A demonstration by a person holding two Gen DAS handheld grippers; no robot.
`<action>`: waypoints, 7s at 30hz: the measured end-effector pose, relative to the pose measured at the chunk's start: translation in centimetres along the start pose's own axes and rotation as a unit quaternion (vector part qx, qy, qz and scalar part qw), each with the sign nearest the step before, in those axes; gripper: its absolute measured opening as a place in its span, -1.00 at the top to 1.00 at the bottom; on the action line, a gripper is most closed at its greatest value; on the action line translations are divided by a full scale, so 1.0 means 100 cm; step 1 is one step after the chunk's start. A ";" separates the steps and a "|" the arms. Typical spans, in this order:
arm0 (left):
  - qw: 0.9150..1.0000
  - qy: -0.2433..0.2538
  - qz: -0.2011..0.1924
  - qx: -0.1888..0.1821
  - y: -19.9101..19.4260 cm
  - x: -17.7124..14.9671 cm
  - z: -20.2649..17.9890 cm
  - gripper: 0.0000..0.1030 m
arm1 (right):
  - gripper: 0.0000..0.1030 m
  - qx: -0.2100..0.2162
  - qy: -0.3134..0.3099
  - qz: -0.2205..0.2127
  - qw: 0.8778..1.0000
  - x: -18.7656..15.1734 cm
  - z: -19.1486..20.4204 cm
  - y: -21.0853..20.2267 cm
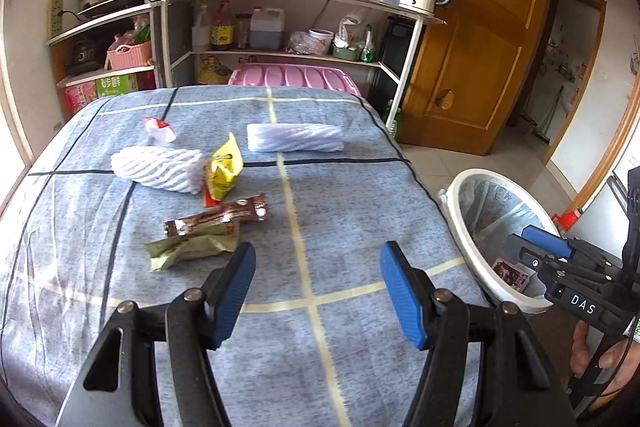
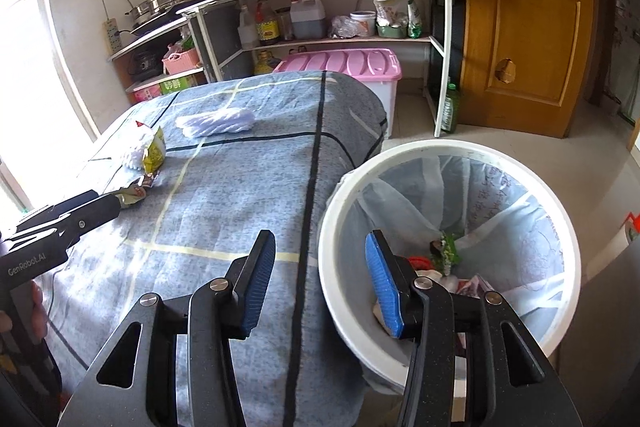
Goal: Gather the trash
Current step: 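Move both tools back over the table toward the remaining wrappers, then grasp the yellow chip bag with the right gripper while the left grasps the beige wrapper, then carry the yellow chip bag and beige wrapper over the white bin, then open both grippers over the bin to drop the wrappers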
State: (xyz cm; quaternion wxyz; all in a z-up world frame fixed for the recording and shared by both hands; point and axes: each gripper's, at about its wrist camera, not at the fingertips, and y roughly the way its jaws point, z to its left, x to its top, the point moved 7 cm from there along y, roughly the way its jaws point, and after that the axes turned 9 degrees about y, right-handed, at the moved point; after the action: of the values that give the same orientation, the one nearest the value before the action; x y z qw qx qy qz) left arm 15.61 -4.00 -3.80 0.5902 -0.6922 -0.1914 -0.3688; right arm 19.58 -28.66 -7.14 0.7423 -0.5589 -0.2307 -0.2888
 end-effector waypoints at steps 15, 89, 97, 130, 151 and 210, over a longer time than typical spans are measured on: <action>0.997 -0.053 0.005 0.060 -0.013 -0.020 0.094 -0.31 | 0.06 0.053 -0.056 0.024 0.997 0.000 0.083 0.035; 0.993 0.078 0.087 -0.024 0.067 -0.019 0.050 -0.14 | 0.65 0.111 -0.036 0.077 0.990 0.062 0.151 0.143; 0.994 0.060 0.093 -0.020 0.069 -0.015 0.054 0.43 | 0.66 0.110 -0.030 0.076 0.991 0.061 0.146 0.139; 0.995 0.025 0.093 0.019 0.073 -0.017 0.046 0.00 | 0.66 0.098 0.001 0.056 0.994 0.045 0.106 0.096; 0.998 0.017 0.045 -0.028 0.026 0.015 0.002 0.64 | 0.66 0.086 0.027 0.012 0.996 0.051 0.062 0.043; 0.987 0.099 0.052 -0.118 0.055 0.029 -0.180 -0.16 | 0.28 -0.089 0.109 0.003 0.990 0.011 -0.133 -0.006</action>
State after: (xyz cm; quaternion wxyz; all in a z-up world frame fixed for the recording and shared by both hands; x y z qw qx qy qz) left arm 16.25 -23.04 -4.81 0.5386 -0.7263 -0.0506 -0.4241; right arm 20.24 -41.75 -9.51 0.7110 -0.5887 -0.1200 -0.3654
